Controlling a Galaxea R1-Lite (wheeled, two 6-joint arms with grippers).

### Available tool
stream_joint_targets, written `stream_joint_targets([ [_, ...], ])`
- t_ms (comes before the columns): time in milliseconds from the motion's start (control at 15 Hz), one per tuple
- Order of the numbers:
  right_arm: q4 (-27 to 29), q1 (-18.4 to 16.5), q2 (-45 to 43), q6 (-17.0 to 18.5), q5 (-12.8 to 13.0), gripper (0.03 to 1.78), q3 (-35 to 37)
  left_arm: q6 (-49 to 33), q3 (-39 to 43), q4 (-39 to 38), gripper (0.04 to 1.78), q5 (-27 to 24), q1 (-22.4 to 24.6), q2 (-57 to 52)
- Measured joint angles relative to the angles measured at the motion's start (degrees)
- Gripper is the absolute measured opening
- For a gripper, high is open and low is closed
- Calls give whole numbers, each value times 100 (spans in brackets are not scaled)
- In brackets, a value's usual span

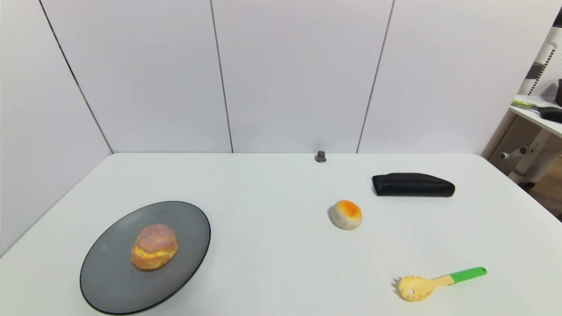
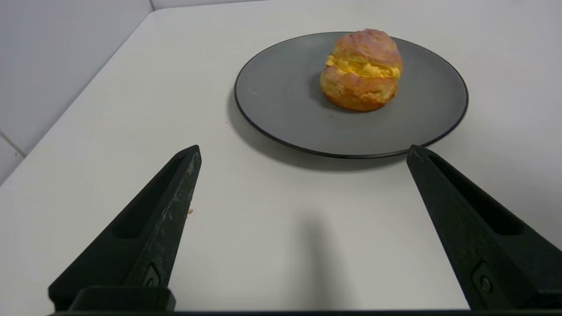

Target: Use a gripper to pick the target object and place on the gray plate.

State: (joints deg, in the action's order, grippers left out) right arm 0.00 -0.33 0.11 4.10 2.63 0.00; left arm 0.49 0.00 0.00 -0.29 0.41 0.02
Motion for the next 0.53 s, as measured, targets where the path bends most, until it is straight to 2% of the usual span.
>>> stream_joint_targets([
  [533, 71, 0, 0, -33, 11, 171, -7, -90, 0, -5, 169, 37, 0, -2],
])
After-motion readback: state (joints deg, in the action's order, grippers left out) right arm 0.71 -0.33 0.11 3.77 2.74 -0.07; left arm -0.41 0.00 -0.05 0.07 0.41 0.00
